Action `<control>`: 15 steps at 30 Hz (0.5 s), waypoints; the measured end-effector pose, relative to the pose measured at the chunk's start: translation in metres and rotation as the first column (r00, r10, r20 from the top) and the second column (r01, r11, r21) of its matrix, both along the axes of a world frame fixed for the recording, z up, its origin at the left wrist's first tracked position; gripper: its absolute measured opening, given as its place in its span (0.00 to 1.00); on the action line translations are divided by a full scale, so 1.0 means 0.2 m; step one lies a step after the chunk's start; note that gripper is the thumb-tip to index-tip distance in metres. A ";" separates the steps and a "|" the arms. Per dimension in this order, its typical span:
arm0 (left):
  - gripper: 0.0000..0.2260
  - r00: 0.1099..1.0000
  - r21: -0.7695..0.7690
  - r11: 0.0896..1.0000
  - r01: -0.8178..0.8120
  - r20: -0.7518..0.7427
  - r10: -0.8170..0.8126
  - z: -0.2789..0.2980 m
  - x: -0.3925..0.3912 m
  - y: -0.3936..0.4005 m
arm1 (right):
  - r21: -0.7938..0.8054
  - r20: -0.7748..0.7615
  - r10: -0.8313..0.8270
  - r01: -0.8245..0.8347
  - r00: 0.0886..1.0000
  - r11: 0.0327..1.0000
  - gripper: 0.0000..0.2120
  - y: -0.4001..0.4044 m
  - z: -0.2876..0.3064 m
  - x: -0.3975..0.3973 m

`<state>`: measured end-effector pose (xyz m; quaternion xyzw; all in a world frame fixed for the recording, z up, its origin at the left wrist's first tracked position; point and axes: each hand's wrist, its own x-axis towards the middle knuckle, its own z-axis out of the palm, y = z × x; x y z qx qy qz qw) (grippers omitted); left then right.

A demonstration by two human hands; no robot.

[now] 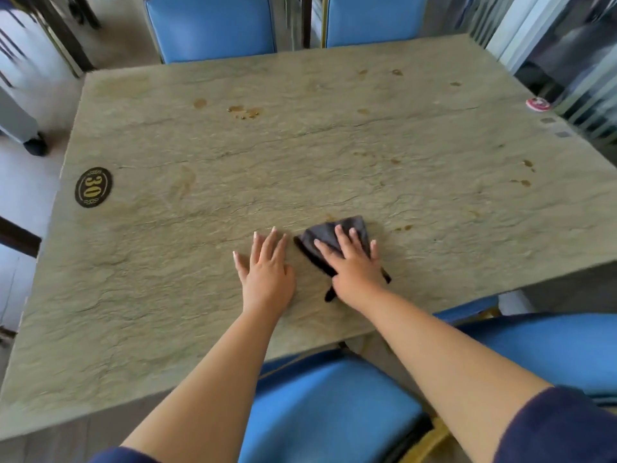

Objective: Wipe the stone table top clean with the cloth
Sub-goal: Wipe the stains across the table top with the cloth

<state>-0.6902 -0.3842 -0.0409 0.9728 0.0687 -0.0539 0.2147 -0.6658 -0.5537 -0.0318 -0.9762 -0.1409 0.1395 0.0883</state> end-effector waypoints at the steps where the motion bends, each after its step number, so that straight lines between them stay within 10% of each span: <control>1: 0.25 1.000 -0.013 1.000 -0.023 0.001 0.023 0.00 0.03 -0.04 | 0.013 0.010 0.066 -0.066 0.998 0.998 0.37 0.00 -0.01 -0.02; 5: 0.26 0.999 0.046 0.998 -0.049 -0.015 0.050 -0.03 0.10 -0.11 | 0.179 0.087 0.413 -0.422 0.907 0.889 0.35 -0.25 -0.03 0.02; 12: 0.29 0.998 0.144 0.987 -0.066 0.016 0.064 -0.06 0.11 -0.14 | 0.026 0.147 -0.103 0.101 0.984 0.995 0.32 -0.27 -0.08 0.53; 15: 0.31 0.996 0.153 0.985 -0.085 0.016 0.083 -0.07 0.11 -0.14 | 0.055 0.121 0.019 -0.026 0.992 0.998 0.32 -0.10 -0.06 0.52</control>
